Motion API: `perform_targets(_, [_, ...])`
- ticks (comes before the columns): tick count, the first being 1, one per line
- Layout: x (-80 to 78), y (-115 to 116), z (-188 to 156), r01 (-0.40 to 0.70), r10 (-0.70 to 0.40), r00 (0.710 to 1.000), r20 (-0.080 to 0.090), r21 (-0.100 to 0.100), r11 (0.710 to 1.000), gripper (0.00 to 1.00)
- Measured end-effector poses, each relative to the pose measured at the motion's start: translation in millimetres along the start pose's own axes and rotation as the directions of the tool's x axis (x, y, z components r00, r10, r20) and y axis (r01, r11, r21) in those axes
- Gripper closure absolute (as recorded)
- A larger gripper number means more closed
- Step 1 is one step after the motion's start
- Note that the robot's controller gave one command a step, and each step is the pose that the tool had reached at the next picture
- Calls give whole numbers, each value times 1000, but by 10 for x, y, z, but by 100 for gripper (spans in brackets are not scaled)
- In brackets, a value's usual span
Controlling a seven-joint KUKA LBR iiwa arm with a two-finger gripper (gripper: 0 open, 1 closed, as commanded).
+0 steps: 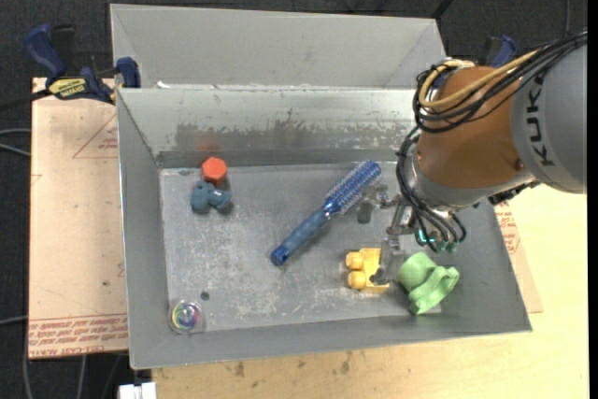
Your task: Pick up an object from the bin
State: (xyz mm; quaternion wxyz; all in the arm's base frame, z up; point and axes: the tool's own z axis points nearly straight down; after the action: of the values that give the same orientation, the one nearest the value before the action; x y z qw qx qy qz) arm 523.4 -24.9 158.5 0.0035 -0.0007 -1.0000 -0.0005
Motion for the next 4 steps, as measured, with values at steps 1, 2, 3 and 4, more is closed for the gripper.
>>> perform_targets(1, [179,-430,806,-2,2,1000,-2,1,1000,0])
perform_targets(2, [152,-66,890,-336,336,942,5,-3,942,0])
perform_targets(3, [149,-72,887,-335,335,942,6,-2,942,100])
perform_targets(4, [148,-75,888,-335,335,942,7,-2,942,0])
